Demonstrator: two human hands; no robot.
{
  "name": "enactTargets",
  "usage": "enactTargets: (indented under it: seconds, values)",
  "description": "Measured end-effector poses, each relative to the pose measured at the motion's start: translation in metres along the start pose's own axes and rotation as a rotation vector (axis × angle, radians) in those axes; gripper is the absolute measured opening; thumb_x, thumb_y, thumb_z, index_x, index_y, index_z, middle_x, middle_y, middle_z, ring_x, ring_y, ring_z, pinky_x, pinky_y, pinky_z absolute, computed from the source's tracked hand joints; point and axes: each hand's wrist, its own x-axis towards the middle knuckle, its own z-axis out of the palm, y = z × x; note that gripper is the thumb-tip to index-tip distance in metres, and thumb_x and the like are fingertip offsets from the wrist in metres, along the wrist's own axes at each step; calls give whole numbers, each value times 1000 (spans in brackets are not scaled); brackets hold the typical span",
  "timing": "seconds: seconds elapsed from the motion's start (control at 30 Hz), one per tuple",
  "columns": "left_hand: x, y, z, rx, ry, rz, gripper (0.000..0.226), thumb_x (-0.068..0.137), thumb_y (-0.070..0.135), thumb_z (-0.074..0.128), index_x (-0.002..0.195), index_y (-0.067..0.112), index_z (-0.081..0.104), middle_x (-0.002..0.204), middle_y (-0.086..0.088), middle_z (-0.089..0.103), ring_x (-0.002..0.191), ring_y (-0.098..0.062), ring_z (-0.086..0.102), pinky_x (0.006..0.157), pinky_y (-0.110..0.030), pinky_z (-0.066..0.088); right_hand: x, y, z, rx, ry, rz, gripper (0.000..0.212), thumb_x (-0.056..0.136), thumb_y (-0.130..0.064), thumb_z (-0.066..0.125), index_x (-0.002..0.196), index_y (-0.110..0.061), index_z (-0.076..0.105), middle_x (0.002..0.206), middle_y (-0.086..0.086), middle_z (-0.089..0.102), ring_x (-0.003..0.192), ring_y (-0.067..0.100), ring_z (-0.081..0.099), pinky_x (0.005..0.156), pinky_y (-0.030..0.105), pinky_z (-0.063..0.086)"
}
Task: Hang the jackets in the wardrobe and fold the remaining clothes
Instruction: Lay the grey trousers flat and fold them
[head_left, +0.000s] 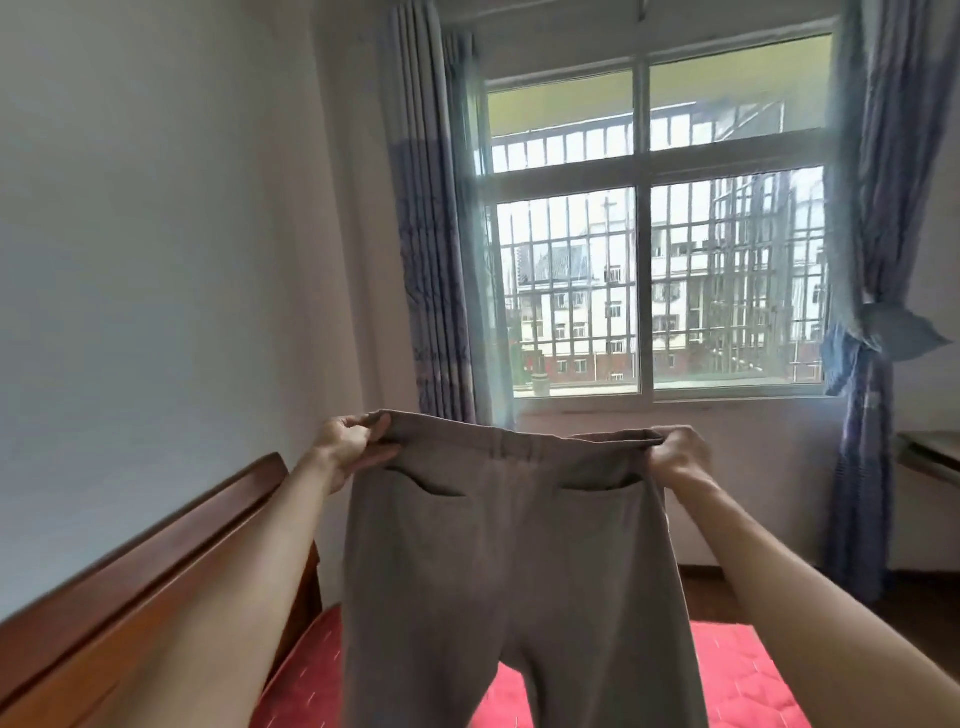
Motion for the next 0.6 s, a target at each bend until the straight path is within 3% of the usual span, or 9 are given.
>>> enactTargets:
  seconds: [0.07, 0.13, 0.23, 0.33, 0.43, 0.5, 0.6]
  values:
    - [16, 27, 3, -85, -8, 138, 25, 97, 4, 59, 120, -4, 56, 96, -19, 64, 53, -14, 71, 66, -28, 60, 20, -33, 0, 30, 70, -68, 25, 85, -4, 60, 99, -13, 78, 99, 18, 74, 102, 35, 66, 83, 32, 49]
    - [28, 60, 2, -161, -15, 276, 22, 98, 7, 59, 118, -1, 56, 95, -13, 65, 63, -13, 72, 71, -25, 60, 43, -66, -7, 105, 158, -152, 29, 83, -2, 61, 107, -9, 76, 99, 19, 74, 101, 35, 66, 85, 33, 50]
    - [36, 97, -8, -210, -17, 396, 9, 98, 10, 60, 103, 5, 64, 105, -12, 68, 90, -20, 71, 80, -24, 60, 63, -105, -19, 178, 230, -240, 31, 80, 1, 61, 107, -7, 75, 98, 19, 74, 97, 32, 67, 85, 37, 54]
    - [29, 115, -25, -214, -5, 474, 5, 97, 12, 62, 96, 10, 67, 103, -10, 71, 97, -22, 71, 88, -28, 59, 65, -131, -26, 199, 248, -295, 28, 80, 1, 61, 101, -7, 76, 92, 19, 74, 89, 31, 67, 73, 35, 52]
    - [17, 114, -50, -198, 7, 491, 8, 96, 11, 63, 99, 6, 67, 108, -14, 70, 103, -25, 70, 95, -32, 56, 52, -135, -22, 180, 216, -343, 20, 79, -3, 63, 95, -7, 75, 83, 15, 72, 83, 30, 66, 62, 29, 45]
    - [8, 103, -69, -148, -18, 472, 24, 96, 14, 64, 112, -5, 65, 120, -21, 67, 113, -30, 67, 101, -37, 54, 30, -125, -15, 193, 179, -359, 18, 79, -3, 65, 92, -10, 75, 78, 11, 70, 76, 24, 61, 57, 27, 41]
    - [-20, 69, -94, -51, -42, 384, 39, 95, 17, 66, 124, -9, 61, 126, -25, 65, 117, -34, 65, 103, -41, 52, -14, -91, 1, 221, 112, -375, 27, 79, 3, 58, 92, -12, 76, 78, 11, 69, 74, 20, 56, 59, 26, 40]
